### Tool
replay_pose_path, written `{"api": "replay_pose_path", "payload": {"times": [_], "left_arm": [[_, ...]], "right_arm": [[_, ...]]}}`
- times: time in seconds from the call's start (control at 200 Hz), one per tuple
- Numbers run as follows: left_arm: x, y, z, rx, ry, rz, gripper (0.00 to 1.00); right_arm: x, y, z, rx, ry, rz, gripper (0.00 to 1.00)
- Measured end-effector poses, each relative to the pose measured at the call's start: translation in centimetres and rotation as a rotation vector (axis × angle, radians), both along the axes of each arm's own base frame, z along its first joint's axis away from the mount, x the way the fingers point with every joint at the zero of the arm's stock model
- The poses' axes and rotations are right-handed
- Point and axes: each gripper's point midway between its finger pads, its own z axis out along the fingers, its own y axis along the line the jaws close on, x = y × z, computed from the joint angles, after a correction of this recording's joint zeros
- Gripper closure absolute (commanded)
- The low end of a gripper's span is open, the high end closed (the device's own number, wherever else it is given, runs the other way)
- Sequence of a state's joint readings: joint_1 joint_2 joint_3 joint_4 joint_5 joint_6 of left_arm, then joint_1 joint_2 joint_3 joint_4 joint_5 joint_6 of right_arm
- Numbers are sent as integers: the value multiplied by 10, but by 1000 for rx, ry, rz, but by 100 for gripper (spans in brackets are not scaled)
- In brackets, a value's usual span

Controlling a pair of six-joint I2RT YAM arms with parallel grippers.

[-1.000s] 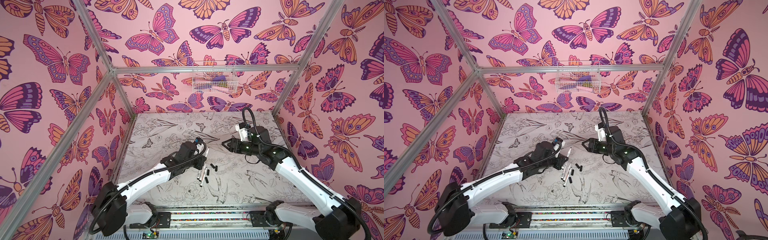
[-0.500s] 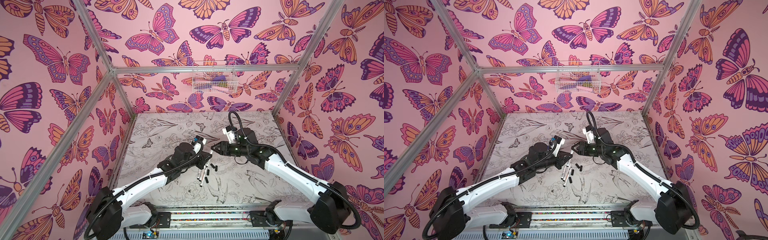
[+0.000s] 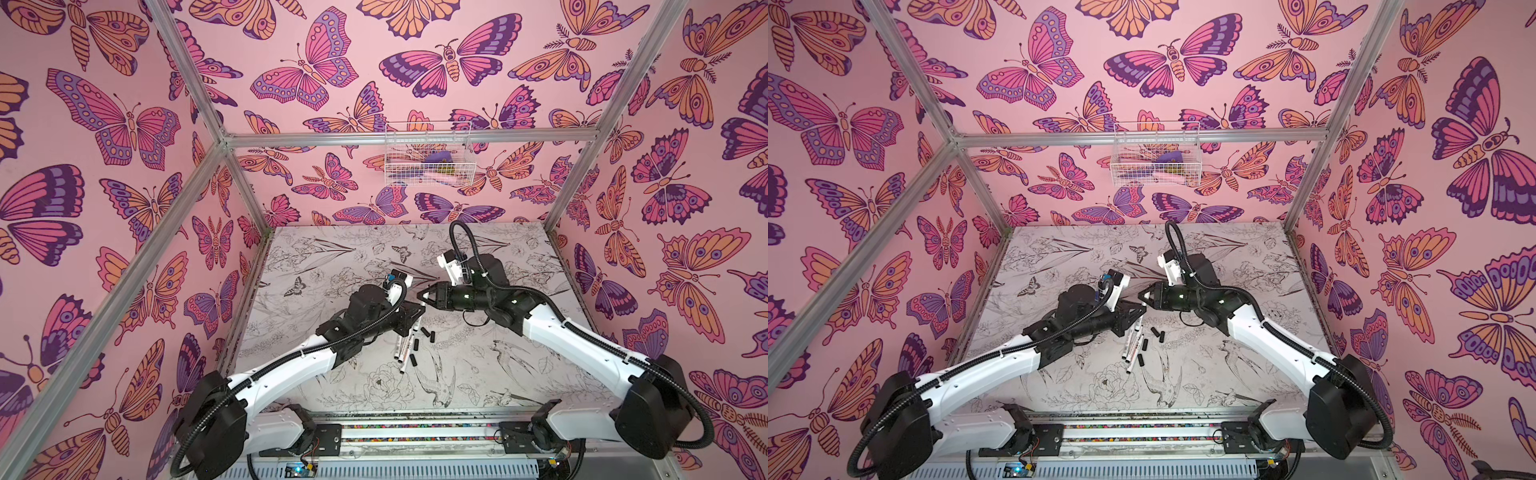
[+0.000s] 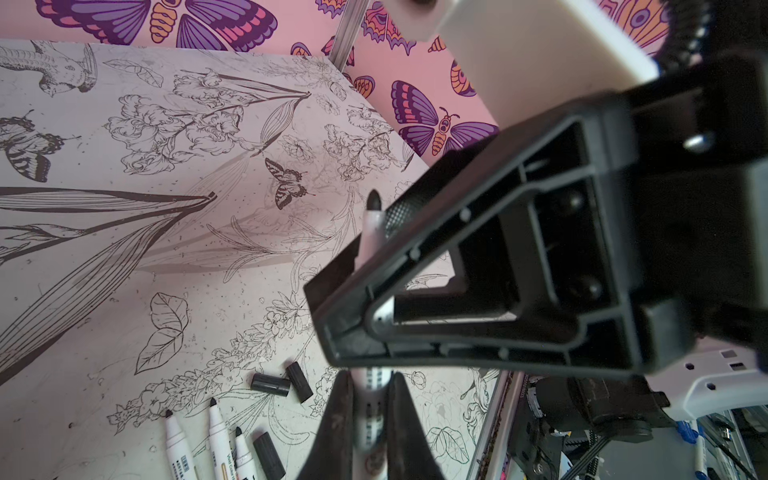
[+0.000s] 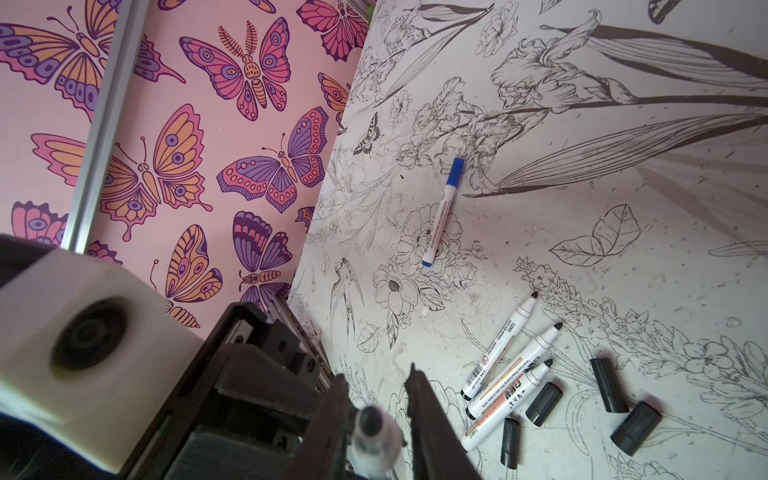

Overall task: Insert the pens into the pen caps
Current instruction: 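Lift the white marker upright with the left gripper while the right gripper moves toward it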

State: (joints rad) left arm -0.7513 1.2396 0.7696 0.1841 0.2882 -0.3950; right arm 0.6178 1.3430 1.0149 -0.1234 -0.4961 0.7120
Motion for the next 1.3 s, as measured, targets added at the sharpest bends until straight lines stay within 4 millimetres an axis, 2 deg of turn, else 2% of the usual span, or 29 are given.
{"api": "replay_pose_path", "payload": {"times": [0.1, 0.215, 0.351, 0.426, 0.606, 0.952, 1.112, 1.252, 1.302], "left_arm": [[1, -1, -1, -2, -2, 1, 100], [1, -1, -1, -2, -1, -1, 100], [2, -4, -1, -5, 4, -7, 72], [5, -8, -3, 4, 6, -17, 65], [9, -18, -13, 30, 29, -43, 71], [10, -24, -2, 18, 7, -73, 71], [6, -24, -2, 38, 7, -91, 81], [3, -24, -2, 49, 5, -107, 81], [2, -24, -3, 51, 10, -111, 78]], "right_arm": [[1, -2, -3, -13, 1, -7, 86], [1, -3, -3, -22, -1, -11, 88], [1, -4, -3, -38, -3, -8, 89], [1, -3, 2, -32, -11, -4, 90], [0, -1, 12, -17, -27, 9, 91], [-4, -5, 13, -37, -42, 22, 92], [-5, -6, 11, -49, -44, 27, 93], [-6, -6, 10, -57, -51, 32, 94], [-6, -7, 10, -64, -51, 36, 94]]}}
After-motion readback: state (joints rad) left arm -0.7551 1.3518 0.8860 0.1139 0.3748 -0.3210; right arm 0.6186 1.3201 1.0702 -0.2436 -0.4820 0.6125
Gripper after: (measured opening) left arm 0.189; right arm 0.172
